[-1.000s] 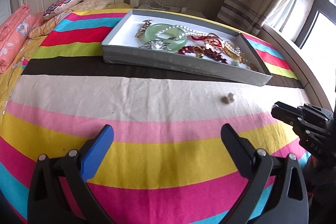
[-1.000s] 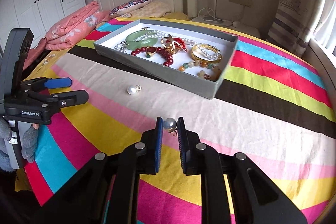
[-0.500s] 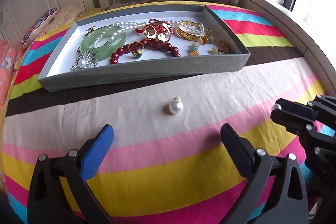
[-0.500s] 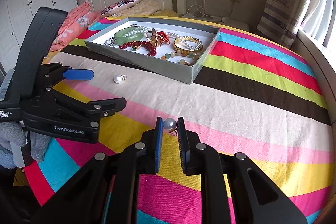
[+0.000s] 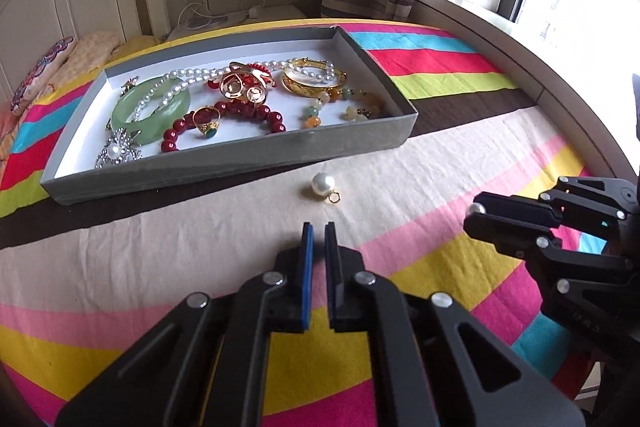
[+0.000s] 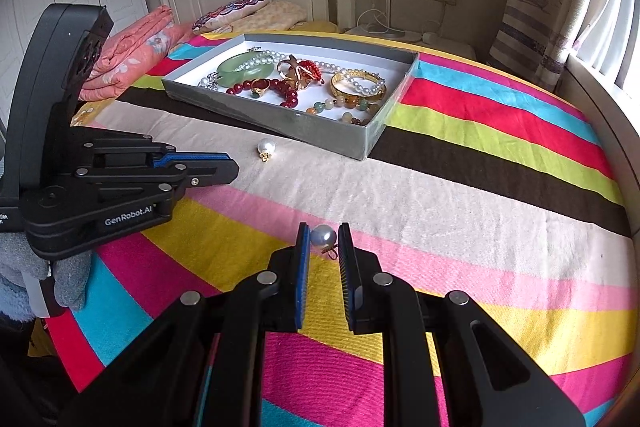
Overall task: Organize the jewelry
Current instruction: 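Grasp the other pearl earring with the left tool while right tool holds its earring, then lower both pearl earrings into the box and open both tools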
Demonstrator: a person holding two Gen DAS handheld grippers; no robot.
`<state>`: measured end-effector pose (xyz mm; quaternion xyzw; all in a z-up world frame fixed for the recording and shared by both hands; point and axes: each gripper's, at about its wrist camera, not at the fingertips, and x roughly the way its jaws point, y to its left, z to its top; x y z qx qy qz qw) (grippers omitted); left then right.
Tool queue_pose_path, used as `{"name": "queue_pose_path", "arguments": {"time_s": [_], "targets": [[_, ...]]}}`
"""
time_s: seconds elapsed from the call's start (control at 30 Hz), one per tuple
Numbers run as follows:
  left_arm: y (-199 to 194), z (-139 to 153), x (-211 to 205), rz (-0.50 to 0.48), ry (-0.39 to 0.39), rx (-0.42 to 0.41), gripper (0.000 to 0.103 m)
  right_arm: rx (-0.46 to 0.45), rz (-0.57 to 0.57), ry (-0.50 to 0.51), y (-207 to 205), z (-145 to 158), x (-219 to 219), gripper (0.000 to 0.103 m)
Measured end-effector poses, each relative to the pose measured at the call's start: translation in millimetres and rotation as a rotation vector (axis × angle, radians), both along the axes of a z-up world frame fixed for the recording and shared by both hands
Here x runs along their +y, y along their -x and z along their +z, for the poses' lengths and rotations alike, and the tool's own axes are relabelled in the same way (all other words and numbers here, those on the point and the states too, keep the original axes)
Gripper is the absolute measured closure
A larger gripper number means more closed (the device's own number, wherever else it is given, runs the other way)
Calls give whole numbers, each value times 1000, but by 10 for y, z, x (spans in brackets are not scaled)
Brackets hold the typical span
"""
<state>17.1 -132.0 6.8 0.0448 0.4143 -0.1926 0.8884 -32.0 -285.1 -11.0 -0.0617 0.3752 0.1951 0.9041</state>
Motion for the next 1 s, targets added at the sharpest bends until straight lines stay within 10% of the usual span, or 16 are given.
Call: {"name": "queue_pose_path", "arguments": {"time_s": [0.3, 0.73, 0.8, 1.0], "targets": [[100, -7, 124, -2, 25, -23, 51, -8, 11, -33, 22, 20, -38, 87], [-294, 28, -229, 23, -27, -10, 68, -15, 16, -76, 54, 49, -94, 87], [-260, 9, -256, 24, -63, -36, 89, -16, 16, -78, 53, 49, -97, 87], [-129, -4, -170, 8, -33, -36, 89, -14, 15, -74, 54, 46, -89, 87]]}}
